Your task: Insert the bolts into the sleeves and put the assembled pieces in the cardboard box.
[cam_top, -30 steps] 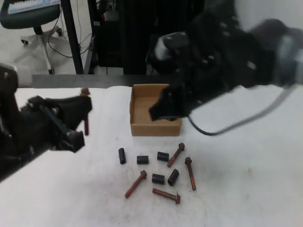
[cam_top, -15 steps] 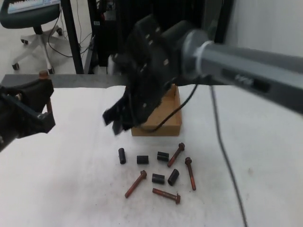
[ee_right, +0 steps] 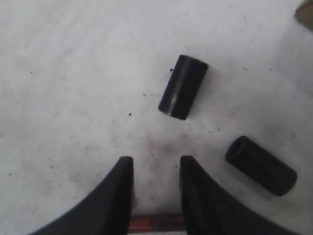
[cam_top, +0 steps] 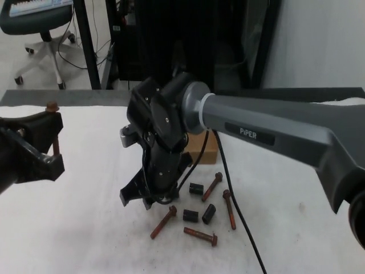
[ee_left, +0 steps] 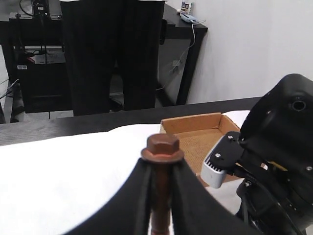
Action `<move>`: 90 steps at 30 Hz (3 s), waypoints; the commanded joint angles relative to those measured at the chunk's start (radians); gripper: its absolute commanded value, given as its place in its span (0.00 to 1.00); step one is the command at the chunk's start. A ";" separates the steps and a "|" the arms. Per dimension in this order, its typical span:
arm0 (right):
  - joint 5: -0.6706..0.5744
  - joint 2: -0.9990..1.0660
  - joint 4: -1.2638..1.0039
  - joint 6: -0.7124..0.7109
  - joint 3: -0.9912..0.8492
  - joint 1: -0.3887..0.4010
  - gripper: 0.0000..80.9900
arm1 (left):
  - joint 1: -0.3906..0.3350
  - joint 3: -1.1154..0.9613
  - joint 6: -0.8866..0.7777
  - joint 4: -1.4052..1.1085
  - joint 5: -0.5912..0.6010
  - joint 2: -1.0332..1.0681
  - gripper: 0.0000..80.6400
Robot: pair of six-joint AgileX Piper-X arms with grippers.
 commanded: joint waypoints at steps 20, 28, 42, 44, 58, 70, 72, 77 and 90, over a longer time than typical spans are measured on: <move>0.011 0.145 0.050 0.036 -0.240 -0.018 0.37 | 0.003 -0.011 0.082 0.049 -0.049 -0.020 0.00; 0.047 0.176 0.104 -0.017 -0.271 -0.028 0.37 | 0.003 -0.011 0.096 0.071 -0.051 -0.020 0.00; 0.062 0.194 0.130 -0.054 -0.271 -0.028 0.37 | 0.003 -0.011 0.114 0.071 -0.081 -0.020 0.00; 0.056 0.206 0.127 -0.079 -0.271 -0.028 0.37 | 0.003 -0.011 0.118 0.071 -0.081 -0.020 0.00; 0.087 0.233 0.085 -0.159 -0.271 -0.028 0.37 | 0.003 -0.011 0.118 0.071 -0.081 -0.020 0.00; 0.087 0.233 0.085 -0.227 -0.271 -0.028 0.01 | 0.003 -0.011 0.118 0.071 -0.081 -0.020 0.00; 0.087 0.233 0.085 -0.237 -0.271 -0.028 0.01 | 0.003 -0.011 0.118 0.071 -0.097 -0.020 0.00; 0.087 0.195 0.074 -0.211 -0.271 -0.028 0.01 | 0.003 -0.011 0.118 0.071 -0.112 -0.041 0.00; -0.094 -0.193 -0.128 -0.123 -0.146 -0.098 0.01 | 0.003 -0.011 -0.105 -0.014 -0.077 -0.177 0.00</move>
